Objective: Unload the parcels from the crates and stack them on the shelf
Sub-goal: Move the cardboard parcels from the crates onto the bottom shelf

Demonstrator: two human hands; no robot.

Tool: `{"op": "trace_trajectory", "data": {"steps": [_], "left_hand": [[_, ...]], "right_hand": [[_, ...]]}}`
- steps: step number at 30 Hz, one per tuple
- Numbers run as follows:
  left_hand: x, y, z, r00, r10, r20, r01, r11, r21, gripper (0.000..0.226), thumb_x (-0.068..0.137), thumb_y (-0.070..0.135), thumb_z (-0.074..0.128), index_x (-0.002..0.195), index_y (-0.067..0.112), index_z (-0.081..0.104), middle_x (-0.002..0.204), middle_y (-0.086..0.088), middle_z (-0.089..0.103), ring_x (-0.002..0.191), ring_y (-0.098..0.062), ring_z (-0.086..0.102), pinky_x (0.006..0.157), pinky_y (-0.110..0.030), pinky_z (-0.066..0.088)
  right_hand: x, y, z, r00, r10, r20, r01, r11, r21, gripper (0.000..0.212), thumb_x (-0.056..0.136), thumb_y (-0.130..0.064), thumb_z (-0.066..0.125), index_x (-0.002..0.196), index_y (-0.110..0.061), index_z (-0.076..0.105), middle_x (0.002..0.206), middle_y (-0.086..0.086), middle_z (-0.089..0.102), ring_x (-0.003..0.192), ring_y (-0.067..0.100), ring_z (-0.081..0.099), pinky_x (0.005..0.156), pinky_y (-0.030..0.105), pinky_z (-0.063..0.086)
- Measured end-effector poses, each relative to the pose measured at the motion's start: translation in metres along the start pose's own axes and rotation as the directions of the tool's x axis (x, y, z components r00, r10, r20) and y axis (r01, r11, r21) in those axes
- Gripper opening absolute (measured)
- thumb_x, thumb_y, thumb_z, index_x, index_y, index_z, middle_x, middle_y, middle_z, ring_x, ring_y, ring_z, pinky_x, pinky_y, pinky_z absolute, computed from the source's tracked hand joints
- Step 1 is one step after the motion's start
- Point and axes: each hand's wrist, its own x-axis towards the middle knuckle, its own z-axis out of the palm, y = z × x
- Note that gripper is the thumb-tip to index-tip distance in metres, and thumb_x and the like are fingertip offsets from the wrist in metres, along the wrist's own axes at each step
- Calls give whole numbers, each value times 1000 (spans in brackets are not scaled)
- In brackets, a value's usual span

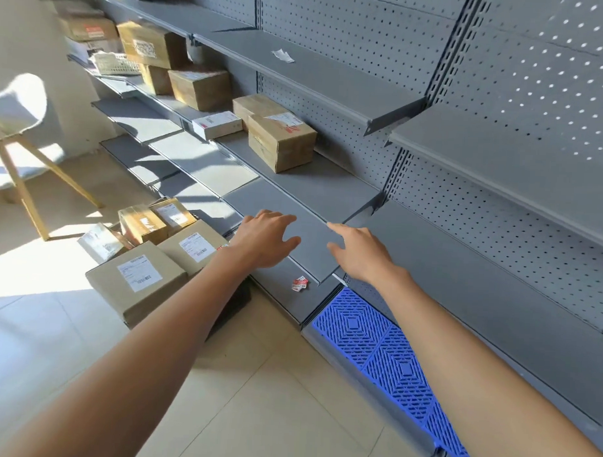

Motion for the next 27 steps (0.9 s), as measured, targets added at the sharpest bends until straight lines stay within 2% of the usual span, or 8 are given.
{"op": "trace_trajectory", "data": {"steps": [4, 9, 16, 20, 27], "left_hand": [[-5, -26, -1, 998, -63, -9, 63, 998, -19, 60, 102, 54, 47, 154, 25, 40, 154, -1, 47, 146, -26, 35, 115, -54, 32], [-9, -54, 4, 984, -177, -16, 176, 984, -38, 59, 101, 55, 47, 153, 27, 42, 155, 1, 47, 145, -25, 37, 115, -53, 33], [-19, -72, 10, 929, -368, -34, 364, 927, -87, 56, 100, 53, 50, 151, 30, 44, 154, -1, 49, 143, -27, 41, 115, -54, 34], [-29, -84, 12, 880, -474, -40, 468, 878, -102, 59, 100, 54, 51, 152, 28, 42, 156, -3, 46, 143, -28, 41, 114, -55, 34], [-37, -144, 27, 841, -540, 10, 539, 837, -93, 57, 101, 50, 51, 152, 27, 42, 155, -1, 47, 143, -27, 40, 113, -55, 34]], "right_hand": [[26, -23, 17, 995, -82, 64, 82, 997, 0, 53, 103, -36, 50, 154, -33, 37, 146, 12, 54, 128, 35, 53, 101, 44, 48], [54, -43, 30, 978, -174, 114, 176, 984, -15, 60, 103, -37, 48, 158, -37, 24, 148, 12, 51, 126, 38, 53, 96, 45, 48], [84, -54, 46, 932, -304, 200, 307, 952, 18, 56, 104, -36, 48, 156, -34, 29, 148, 14, 51, 128, 38, 53, 101, 47, 48], [95, -70, 56, 896, -385, 223, 383, 922, 54, 58, 105, -33, 48, 158, -33, 25, 156, 8, 41, 137, 36, 46, 105, 48, 45], [128, -117, 87, 845, -457, 278, 454, 887, 77, 56, 105, -32, 49, 156, -33, 27, 157, 4, 41, 138, 34, 45, 106, 48, 45]]}}
